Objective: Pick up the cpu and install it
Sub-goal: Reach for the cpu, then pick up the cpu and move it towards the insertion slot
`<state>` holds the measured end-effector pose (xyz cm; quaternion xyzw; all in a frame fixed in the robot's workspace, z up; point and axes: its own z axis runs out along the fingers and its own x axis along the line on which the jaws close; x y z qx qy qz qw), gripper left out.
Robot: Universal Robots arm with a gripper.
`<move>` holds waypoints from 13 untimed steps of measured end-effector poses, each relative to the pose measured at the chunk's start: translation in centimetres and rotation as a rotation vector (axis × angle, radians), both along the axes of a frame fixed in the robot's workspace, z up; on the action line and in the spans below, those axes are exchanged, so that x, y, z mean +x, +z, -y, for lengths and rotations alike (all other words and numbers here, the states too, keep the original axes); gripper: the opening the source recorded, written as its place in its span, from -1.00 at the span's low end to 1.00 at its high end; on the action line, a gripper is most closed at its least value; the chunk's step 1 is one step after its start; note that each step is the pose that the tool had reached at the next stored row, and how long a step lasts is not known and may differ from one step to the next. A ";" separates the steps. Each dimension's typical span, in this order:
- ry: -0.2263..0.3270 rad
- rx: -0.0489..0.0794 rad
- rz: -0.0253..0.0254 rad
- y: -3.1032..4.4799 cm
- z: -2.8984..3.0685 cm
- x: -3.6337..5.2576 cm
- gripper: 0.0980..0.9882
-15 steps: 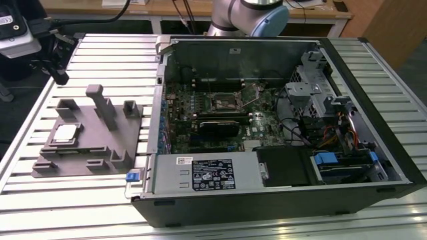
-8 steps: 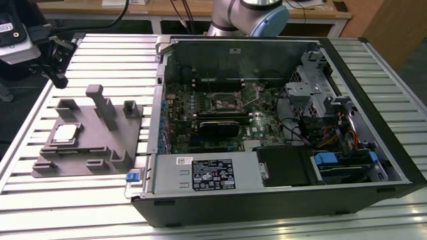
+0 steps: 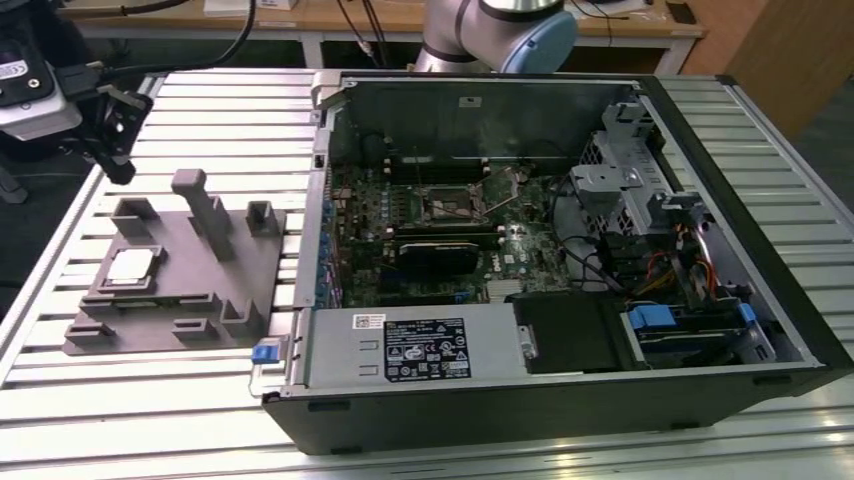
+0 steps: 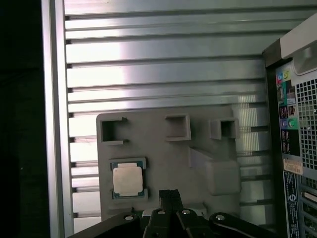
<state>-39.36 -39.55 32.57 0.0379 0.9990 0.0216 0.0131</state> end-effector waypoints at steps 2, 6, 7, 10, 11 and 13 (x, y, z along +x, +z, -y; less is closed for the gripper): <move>0.000 0.000 0.0002 -0.17 0.03 -0.11 -0.98; 0.000 0.000 0.0001 -0.52 0.11 -0.36 -0.98; 0.000 0.000 0.0001 -0.61 0.13 -0.42 -0.98; 0.000 0.000 0.0002 -0.86 0.20 -0.59 -0.98; 0.000 0.000 0.0001 -0.91 0.21 -0.64 -0.98; 0.000 0.000 0.0001 -0.95 0.21 -0.65 -0.98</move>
